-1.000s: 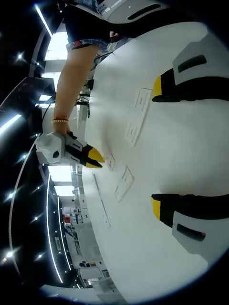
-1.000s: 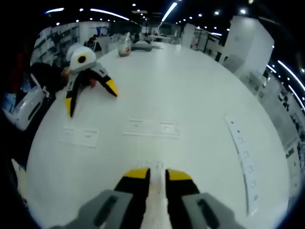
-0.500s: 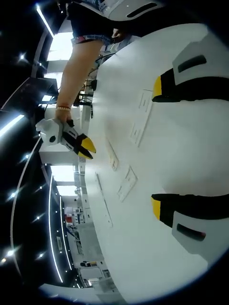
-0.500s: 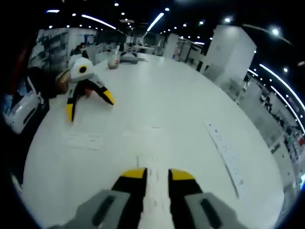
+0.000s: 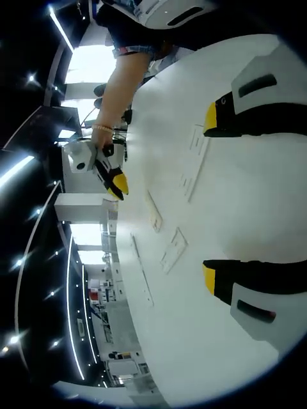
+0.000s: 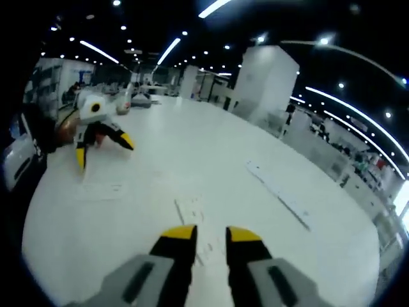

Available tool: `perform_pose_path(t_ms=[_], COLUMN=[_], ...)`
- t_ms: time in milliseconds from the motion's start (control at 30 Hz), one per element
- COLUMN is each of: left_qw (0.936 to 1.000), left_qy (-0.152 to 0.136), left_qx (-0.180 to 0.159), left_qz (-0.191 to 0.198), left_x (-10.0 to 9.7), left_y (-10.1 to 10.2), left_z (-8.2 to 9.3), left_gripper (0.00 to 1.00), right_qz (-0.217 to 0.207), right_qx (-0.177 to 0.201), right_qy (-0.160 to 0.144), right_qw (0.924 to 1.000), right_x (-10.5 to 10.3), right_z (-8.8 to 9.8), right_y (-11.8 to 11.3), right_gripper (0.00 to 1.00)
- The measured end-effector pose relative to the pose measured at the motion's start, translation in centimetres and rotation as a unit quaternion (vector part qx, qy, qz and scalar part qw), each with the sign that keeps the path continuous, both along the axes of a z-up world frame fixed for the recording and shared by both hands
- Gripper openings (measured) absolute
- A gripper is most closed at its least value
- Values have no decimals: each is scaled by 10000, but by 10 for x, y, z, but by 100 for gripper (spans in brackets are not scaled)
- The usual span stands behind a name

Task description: Locate the socket holder cover, grip the socket holder cover, clip it into the socket holder slot.

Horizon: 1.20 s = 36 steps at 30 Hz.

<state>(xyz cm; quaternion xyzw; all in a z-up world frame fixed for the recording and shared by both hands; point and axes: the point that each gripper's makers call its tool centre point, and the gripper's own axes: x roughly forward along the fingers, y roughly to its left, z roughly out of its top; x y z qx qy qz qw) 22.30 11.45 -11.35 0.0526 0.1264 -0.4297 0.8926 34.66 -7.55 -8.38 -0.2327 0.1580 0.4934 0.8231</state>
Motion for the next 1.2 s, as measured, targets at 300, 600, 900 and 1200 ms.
perform_pose_path(t_ms=[300,600,900,1200], left_qw=[10000,9999,9999,9999], left_qy=[-18,46,22,28], left_qx=[-40,23,-31,-53], left_qz=[80,100,155,106], left_x=[4,5,5,-1], left_y=[2,5,9,6], left_z=[0,-7,-4,-2], left_gripper=[78,77,77,76], right_qz=[-772,-960,-1571,-1786], right_qx=[1017,1194,1314,1197], right_qy=[-13,-87,-161,-209], right_qw=[9918,9882,9787,9764], right_x=[3,-4,13,16], right_z=[-3,-13,-18,-31], right_y=[-12,-14,-33,-31], right_gripper=[21,21,18,8])
